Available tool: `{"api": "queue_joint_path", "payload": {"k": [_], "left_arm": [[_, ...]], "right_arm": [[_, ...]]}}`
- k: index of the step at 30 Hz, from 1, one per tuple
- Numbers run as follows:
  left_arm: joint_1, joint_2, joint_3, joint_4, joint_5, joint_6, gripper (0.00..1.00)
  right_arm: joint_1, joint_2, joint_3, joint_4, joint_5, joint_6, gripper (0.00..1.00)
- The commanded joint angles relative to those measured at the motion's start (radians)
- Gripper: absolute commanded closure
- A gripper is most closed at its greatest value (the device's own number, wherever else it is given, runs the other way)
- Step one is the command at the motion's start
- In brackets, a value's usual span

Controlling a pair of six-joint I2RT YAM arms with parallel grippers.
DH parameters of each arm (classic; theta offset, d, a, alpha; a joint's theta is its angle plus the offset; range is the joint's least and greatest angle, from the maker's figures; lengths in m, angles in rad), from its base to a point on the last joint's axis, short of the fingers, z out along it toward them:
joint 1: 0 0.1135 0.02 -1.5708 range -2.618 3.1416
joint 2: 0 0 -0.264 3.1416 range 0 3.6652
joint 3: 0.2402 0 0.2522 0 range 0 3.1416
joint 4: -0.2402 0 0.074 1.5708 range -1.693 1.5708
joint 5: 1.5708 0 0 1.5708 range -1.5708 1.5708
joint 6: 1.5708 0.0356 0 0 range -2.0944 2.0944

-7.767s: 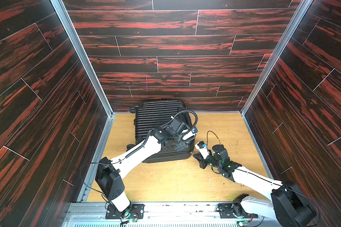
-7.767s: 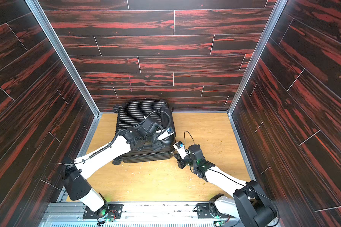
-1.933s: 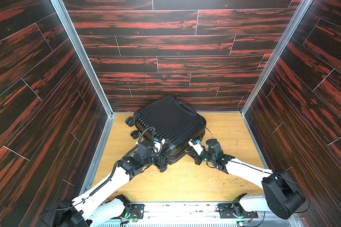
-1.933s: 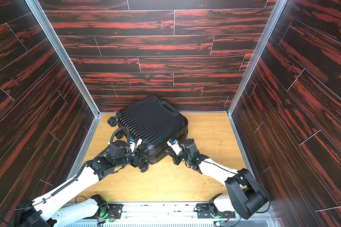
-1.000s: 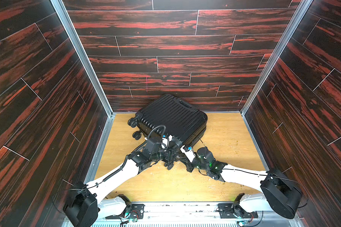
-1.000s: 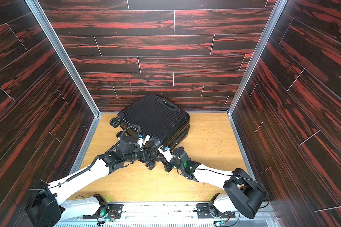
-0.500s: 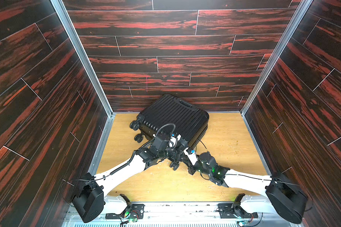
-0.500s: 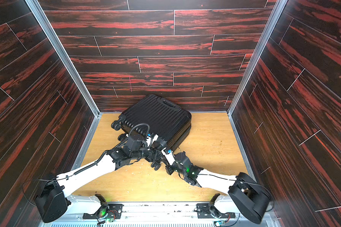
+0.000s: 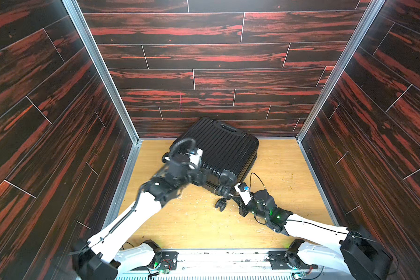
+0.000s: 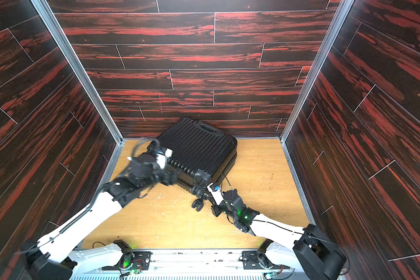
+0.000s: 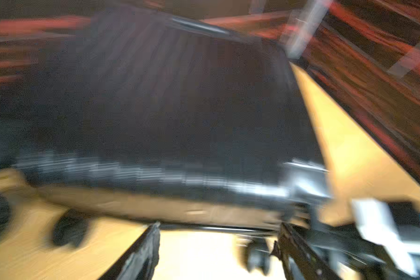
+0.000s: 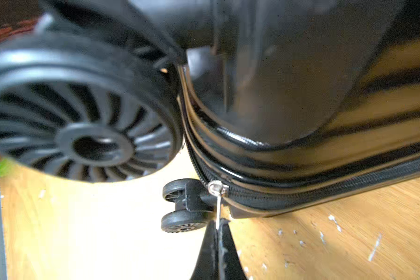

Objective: Close the suitcase zippers
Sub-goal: Adjust the suitcase at the center of the board.

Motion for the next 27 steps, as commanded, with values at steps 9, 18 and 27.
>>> {"api": "queue_joint_path", "payload": {"k": [9, 18, 27], "left_arm": [[0.388, 0.029, 0.071, -0.166, 0.011, 0.172, 0.16], [0.527, 0.255, 0.171, -0.221, 0.284, 0.301, 0.21], [0.541, 0.431, 0.274, -0.25, 0.323, 0.47, 0.27]], "right_arm": [[-0.047, -0.029, -0.003, -0.046, -0.006, -0.007, 1.0], [-0.074, -0.025, 0.011, -0.076, -0.037, -0.015, 1.0], [-0.076, -0.006, 0.019, -0.073, -0.046, -0.011, 1.0]]}}
